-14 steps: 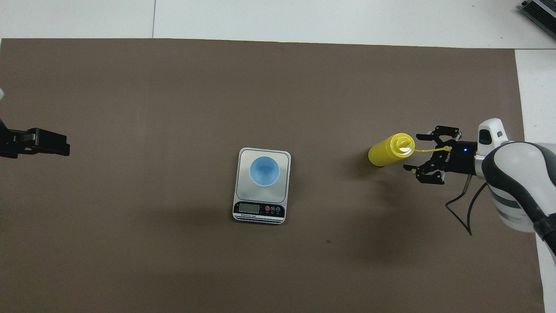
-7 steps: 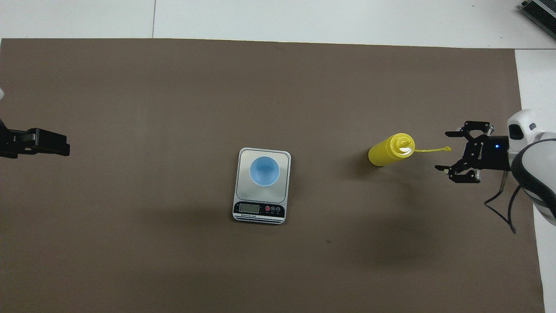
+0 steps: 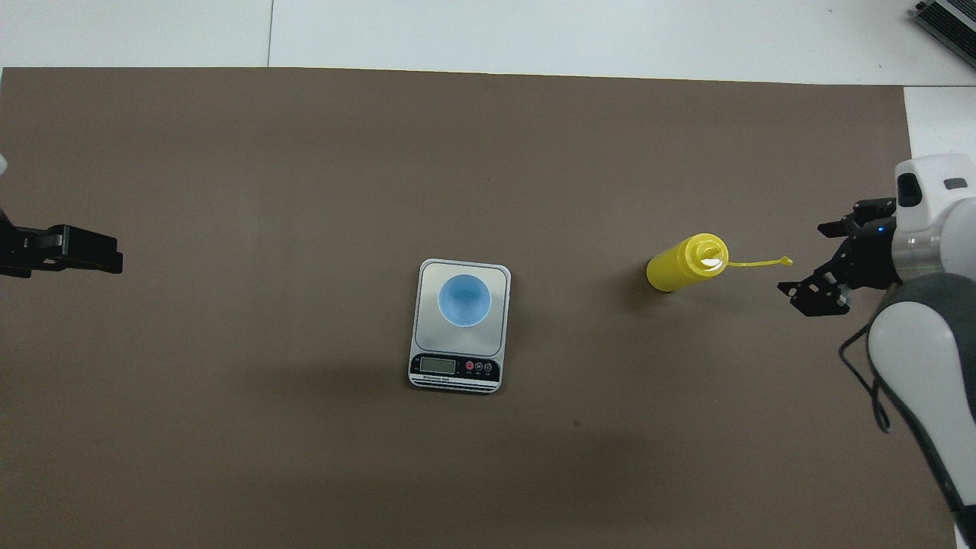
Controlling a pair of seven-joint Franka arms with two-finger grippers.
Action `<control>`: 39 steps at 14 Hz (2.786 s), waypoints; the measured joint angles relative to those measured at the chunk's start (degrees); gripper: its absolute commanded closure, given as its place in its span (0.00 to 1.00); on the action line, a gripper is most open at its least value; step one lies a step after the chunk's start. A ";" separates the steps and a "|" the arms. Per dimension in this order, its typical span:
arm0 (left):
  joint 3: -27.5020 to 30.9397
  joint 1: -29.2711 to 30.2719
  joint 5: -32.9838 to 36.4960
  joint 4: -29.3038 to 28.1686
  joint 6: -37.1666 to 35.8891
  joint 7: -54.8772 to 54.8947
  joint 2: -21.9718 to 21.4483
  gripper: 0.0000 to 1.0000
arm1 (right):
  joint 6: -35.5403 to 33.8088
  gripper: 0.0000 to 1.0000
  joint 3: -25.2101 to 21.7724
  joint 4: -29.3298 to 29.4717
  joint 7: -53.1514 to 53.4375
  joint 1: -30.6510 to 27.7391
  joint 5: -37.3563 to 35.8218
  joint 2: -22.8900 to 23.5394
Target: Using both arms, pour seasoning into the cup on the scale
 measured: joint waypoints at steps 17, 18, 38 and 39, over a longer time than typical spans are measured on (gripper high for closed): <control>0.00 0.00 0.00 0.00 -0.01 -0.01 0.00 0.00 | -21.53 0.00 -0.70 16.31 55.08 5.42 -5.73 5.13; 0.00 0.00 0.00 0.00 -0.02 -0.01 0.00 0.00 | -21.53 0.00 -0.66 15.78 56.61 5.48 -5.72 4.86; 0.00 0.00 0.00 0.00 -0.02 -0.01 0.00 0.00 | -20.23 0.00 -0.51 16.20 55.85 5.64 -4.78 3.44; 0.00 0.00 0.00 0.00 -0.02 -0.01 0.00 0.00 | -20.26 0.00 -0.51 16.20 55.84 5.64 -4.78 3.42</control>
